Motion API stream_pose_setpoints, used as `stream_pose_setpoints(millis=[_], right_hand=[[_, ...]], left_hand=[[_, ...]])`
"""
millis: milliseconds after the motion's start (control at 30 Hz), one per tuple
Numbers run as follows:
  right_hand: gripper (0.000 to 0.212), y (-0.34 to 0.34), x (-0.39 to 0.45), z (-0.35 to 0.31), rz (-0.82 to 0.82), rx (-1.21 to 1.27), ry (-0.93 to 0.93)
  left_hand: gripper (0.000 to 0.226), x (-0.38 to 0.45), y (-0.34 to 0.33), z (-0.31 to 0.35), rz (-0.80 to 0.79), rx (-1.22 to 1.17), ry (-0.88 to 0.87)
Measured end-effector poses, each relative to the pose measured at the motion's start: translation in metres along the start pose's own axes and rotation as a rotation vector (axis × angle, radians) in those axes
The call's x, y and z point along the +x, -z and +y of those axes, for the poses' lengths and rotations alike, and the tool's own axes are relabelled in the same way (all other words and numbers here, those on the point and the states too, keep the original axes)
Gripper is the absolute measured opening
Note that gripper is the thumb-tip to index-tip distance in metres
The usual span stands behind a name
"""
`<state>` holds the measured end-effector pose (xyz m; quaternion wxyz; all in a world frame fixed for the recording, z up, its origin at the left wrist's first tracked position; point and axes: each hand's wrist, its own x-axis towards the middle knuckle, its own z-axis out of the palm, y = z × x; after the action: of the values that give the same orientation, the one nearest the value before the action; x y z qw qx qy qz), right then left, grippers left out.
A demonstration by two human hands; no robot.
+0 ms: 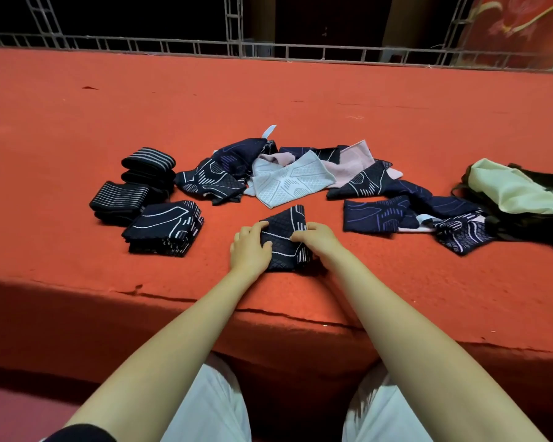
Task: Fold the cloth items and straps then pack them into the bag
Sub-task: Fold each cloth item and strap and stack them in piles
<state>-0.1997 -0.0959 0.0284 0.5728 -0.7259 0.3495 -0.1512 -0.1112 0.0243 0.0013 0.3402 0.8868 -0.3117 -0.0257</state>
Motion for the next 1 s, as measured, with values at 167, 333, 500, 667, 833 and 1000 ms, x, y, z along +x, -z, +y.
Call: stream_pose_setpoints(millis=[167,333,500,667,833,1000], right_hand=[[0.019,-0.021,-0.015,-0.028,-0.149,0.276,0.019],[0.027,-0.037,-0.014,-0.058,-0.327,0.518,0.061],[0.025,-0.071,-0.008,-0.084,-0.320,0.653,0.040],[0.012,-0.123,0.002,-0.096,-0.219,0.415,0.111],[0.037,-0.180,0.019,-0.104,-0.061,0.119,0.204],[0.038,-0.203,0.031,-0.091,-0.044,0.005,0.120]], left_hand=[[0.056,0.006,0.010,-0.010,-0.060,-0.302,0.015],[0.041,0.012,0.051,-0.017,0.020,-0.515,0.111],[0.038,0.031,0.102,-0.038,0.141,-0.354,0.093],[0.038,0.049,0.149,-0.072,0.291,-0.188,0.112],[0.037,0.066,0.171,-0.117,0.328,-0.053,0.165],[0.035,0.075,0.165,-0.151,0.276,0.031,0.191]])
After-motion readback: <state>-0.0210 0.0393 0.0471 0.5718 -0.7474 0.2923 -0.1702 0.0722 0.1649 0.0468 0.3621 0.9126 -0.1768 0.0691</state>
